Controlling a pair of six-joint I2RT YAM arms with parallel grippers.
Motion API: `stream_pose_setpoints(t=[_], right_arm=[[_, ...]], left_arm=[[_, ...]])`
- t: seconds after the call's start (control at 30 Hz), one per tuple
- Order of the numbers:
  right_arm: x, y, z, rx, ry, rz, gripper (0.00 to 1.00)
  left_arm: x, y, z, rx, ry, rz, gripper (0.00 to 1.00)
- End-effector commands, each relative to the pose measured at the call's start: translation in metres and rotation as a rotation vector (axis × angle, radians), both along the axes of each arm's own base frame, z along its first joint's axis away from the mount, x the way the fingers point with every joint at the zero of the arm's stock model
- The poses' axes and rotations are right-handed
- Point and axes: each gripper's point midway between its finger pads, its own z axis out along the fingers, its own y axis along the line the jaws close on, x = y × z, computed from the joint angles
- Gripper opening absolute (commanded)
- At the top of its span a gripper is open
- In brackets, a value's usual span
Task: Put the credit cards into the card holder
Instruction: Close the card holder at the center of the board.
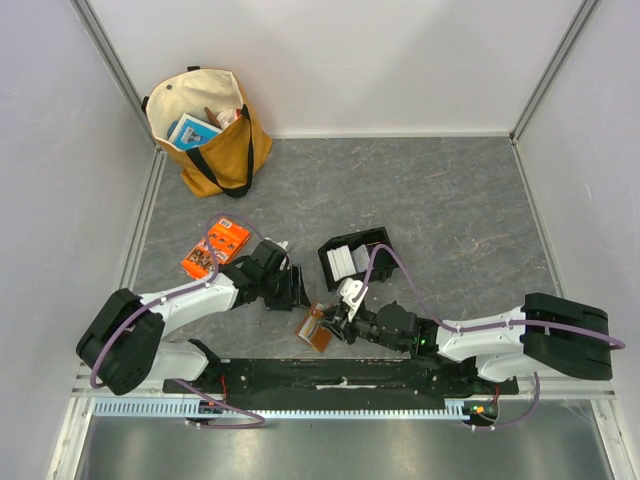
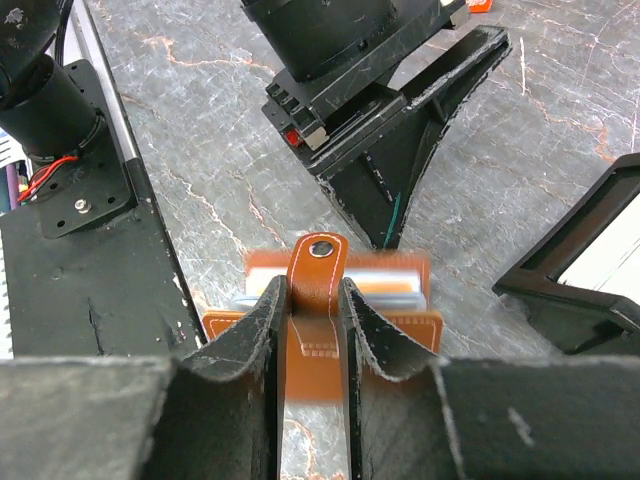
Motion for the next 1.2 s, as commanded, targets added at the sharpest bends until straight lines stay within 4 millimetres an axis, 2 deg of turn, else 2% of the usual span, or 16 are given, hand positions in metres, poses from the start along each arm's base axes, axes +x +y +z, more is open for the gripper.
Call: stream_pose_setpoints(t=[0.0, 0.2, 0.27, 0.37, 0.53, 0.6, 0.63, 0.7, 0.73, 0.83, 0.87, 0.93, 1.0, 1.03, 1.1, 1.17], right_arm=[[0.000, -0.001, 0.015, 0.070, -0.031, -0.005, 0.04], [0.005, -0.003, 0.003, 0.059, -0.027, -0.036, 0.04], [0.008, -0.004, -0.006, 0.032, -0.020, -0.057, 0.06], [0.012, 0.000, -0.017, -0.007, -0.014, -0.074, 0.10], [0.013, 0.017, -0.045, -0.093, 0.003, -0.052, 0.14], [0.016, 0.022, -0.050, -0.116, 0.010, -0.058, 0.24], [0.016, 0.022, -0.051, -0.131, 0.021, -0.065, 0.35], [0.021, 0.021, -0.041, -0.141, 0.030, -0.098, 0.45], [0.025, 0.017, -0.035, -0.155, 0.029, -0.130, 0.48], [0.033, 0.009, 0.007, -0.125, 0.021, -0.197, 0.58], [0.035, 0.003, 0.021, -0.111, 0.020, -0.221, 0.61], [0.044, -0.018, 0.034, -0.098, 0.071, -0.345, 0.73], [0.049, -0.044, 0.027, -0.121, 0.164, -0.466, 0.77], [0.045, -0.054, 0.019, -0.128, 0.247, -0.498, 0.77], [0.029, -0.071, -0.005, -0.144, 0.407, -0.535, 0.76], [0.005, -0.072, -0.021, -0.110, 0.577, -0.501, 0.73]], left_arm=[[-0.006, 0.014, -0.019, 0.067, 0.020, 0.011, 0.61], [-0.017, -0.006, -0.013, -0.066, 0.038, -0.056, 0.54], [-0.017, 0.006, -0.019, -0.012, 0.041, -0.010, 0.51], [-0.015, 0.030, -0.019, 0.084, 0.004, 0.075, 0.54], [-0.009, 0.052, 0.003, 0.103, -0.076, 0.214, 0.59], [-0.009, 0.052, 0.011, 0.066, -0.104, 0.228, 0.60], [-0.010, 0.052, 0.014, 0.051, -0.114, 0.230, 0.61], [-0.012, 0.051, 0.020, 0.034, -0.128, 0.222, 0.62], [-0.012, 0.050, 0.022, 0.021, -0.135, 0.211, 0.62], [-0.016, 0.041, 0.027, -0.025, -0.136, 0.156, 0.64], [-0.017, 0.037, 0.029, -0.041, -0.137, 0.134, 0.64], [-0.018, 0.028, 0.034, -0.081, -0.136, 0.100, 0.65], [-0.023, 0.015, 0.040, -0.149, -0.129, 0.039, 0.65], [-0.025, 0.010, 0.043, -0.177, -0.126, 0.020, 0.65], [-0.031, -0.001, 0.049, -0.244, -0.118, -0.034, 0.65], [-0.035, -0.008, 0.054, -0.278, -0.121, -0.060, 0.66]])
